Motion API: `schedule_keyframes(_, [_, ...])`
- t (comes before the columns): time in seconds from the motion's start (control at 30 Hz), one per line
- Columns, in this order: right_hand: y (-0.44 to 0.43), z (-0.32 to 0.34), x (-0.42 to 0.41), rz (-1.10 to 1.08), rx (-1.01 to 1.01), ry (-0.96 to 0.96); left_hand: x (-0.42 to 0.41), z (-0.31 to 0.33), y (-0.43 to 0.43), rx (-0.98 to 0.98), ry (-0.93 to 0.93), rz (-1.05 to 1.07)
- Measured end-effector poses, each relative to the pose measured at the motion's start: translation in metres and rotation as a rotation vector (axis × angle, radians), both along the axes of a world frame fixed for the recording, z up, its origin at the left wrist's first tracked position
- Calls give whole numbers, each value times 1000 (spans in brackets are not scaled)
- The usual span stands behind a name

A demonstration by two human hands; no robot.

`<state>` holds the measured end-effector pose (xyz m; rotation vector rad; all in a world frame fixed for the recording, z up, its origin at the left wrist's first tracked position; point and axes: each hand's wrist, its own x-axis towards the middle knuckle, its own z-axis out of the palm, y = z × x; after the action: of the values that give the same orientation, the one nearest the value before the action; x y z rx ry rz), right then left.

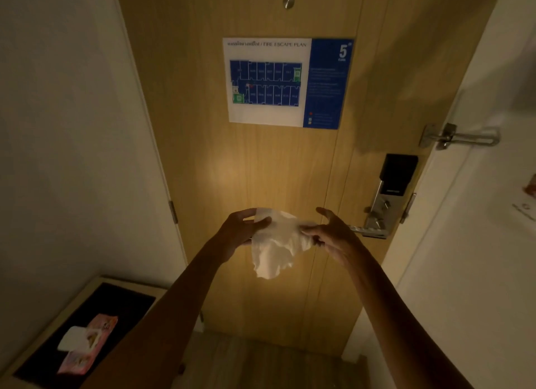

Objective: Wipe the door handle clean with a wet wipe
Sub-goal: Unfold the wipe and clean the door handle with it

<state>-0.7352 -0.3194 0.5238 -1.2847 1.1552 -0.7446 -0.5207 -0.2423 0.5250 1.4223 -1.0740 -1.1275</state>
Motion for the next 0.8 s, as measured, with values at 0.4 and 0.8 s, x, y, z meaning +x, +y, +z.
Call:
schedule_keyframes(0.4, [-4, 22, -8, -85, -237, 12, -13, 6, -9, -54, 47, 164])
schedule_keyframes(0.8, [-16, 28, -35, 173, -431, 182, -15, 13, -7, -71, -140, 12])
